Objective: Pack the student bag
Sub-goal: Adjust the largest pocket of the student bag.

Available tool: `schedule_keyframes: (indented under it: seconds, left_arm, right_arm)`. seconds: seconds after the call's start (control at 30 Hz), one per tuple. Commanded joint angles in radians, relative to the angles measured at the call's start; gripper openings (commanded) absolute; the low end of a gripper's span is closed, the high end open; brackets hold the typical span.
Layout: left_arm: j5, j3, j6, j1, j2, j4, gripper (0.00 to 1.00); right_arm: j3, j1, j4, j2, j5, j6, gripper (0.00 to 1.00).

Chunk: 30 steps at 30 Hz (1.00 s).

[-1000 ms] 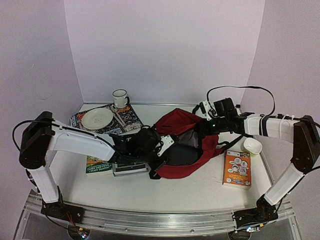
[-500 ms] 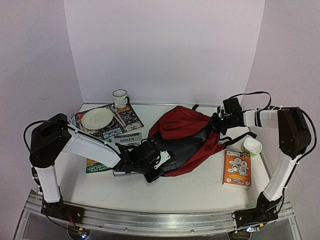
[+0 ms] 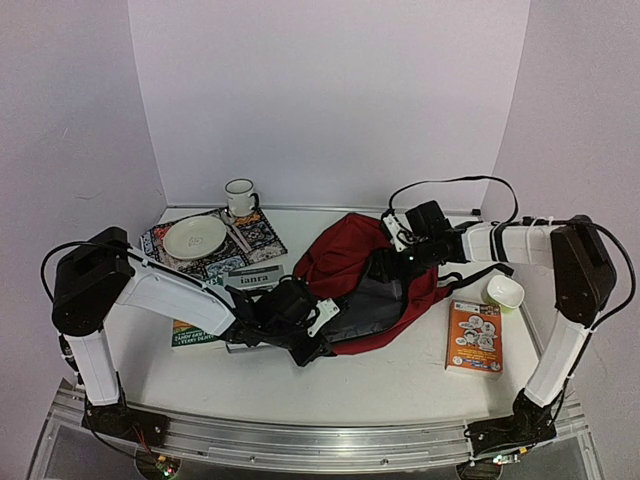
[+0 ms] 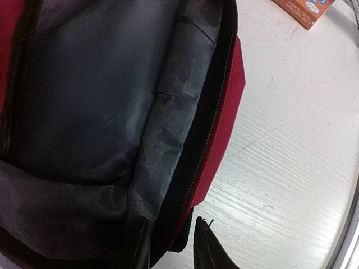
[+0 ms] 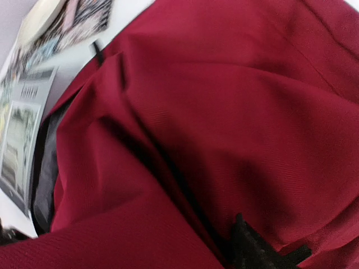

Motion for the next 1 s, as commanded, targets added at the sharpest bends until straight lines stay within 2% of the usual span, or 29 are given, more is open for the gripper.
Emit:
schedule_keyframes:
  seconds: [0.0, 0.23, 0.43, 0.5, 0.57, 0.67, 0.73, 0.83, 0.97]
  left_arm:
    - [0.028, 0.007, -0.025, 0.001, -0.042, 0.052, 0.27]
    - [0.042, -0.008, -0.029, 0.001, -0.053, 0.069, 0.27]
    - [0.065, -0.025, -0.027, 0.0, -0.067, 0.083, 0.27]
    - [0.077, -0.03, -0.027, 0.001, -0.07, 0.088, 0.26]
    - [0.084, -0.037, -0.027, 0.0, -0.075, 0.091, 0.26]
    - [0.092, -0.045, -0.027, 0.001, -0.085, 0.091, 0.26]
    - [0.096, -0.054, -0.027, 0.001, -0.096, 0.091, 0.26]
    - [0.1, -0.073, -0.03, 0.001, -0.112, 0.091, 0.26]
    - [0.106, -0.098, -0.035, 0.001, -0.129, 0.091, 0.24]
  right_arm:
    - [0.049, 0.046, -0.08, -0.081, 0.042, -0.219, 0.7]
    - [0.122, 0.177, -0.137, -0.092, 0.099, -0.467, 0.74]
    - [0.211, 0.203, -0.182, -0.024, 0.137, -0.539, 0.72]
    - [0.247, 0.203, -0.19, 0.003, 0.129, -0.534, 0.66]
    - [0.289, 0.204, -0.208, 0.033, 0.12, -0.526, 0.54]
    - [0.352, 0.203, -0.241, 0.084, 0.152, -0.519, 0.21]
    - [0.385, 0.196, -0.256, 0.113, 0.18, -0.516, 0.07]
    - [0.42, 0.148, -0.26, 0.14, 0.183, -0.465, 0.0]
    - [0.47, 0.041, -0.26, 0.172, 0.157, -0.319, 0.0]
